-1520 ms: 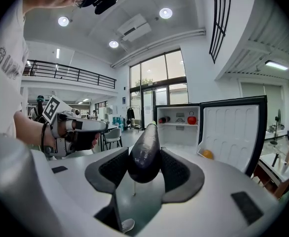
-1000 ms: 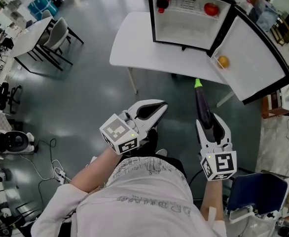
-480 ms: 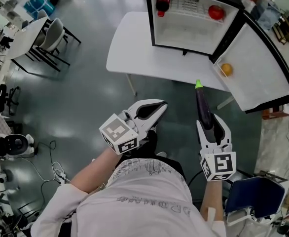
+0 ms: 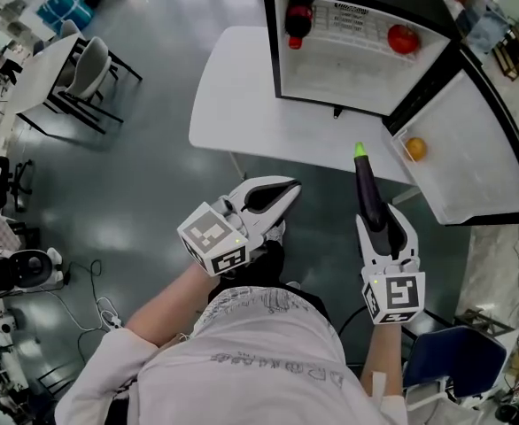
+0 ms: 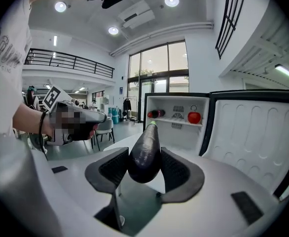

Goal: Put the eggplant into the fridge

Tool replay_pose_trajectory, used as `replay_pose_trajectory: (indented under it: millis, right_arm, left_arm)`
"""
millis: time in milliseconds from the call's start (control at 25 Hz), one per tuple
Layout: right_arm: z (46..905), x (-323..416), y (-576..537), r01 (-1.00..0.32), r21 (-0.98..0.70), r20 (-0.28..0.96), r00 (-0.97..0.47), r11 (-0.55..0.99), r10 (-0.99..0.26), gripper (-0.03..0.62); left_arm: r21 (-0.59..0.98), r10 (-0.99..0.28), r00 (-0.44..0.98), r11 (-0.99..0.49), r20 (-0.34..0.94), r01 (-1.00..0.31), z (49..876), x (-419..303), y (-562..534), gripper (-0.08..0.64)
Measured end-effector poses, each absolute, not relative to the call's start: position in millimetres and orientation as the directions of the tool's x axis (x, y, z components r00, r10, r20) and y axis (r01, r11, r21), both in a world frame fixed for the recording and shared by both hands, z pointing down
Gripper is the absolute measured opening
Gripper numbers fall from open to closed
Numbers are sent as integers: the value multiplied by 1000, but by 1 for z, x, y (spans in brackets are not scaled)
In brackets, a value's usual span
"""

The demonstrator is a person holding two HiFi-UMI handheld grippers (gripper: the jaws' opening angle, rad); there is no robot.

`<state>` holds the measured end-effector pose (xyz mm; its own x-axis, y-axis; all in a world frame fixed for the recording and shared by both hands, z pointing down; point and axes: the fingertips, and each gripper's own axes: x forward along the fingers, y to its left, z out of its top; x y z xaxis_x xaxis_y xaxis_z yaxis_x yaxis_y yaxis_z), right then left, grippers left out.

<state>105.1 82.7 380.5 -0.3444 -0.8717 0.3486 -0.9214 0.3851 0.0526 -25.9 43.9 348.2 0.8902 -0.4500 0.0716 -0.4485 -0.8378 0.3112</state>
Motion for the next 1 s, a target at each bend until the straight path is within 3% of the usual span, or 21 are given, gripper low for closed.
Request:
replay_pose_trajectory:
  millis: [1000]
  right_arm:
    - [368, 73, -65, -944, 85, 373, -267, 319, -889, 196]
  left_arm:
    - [267, -359, 930, -891, 79, -367, 338, -47, -109, 8]
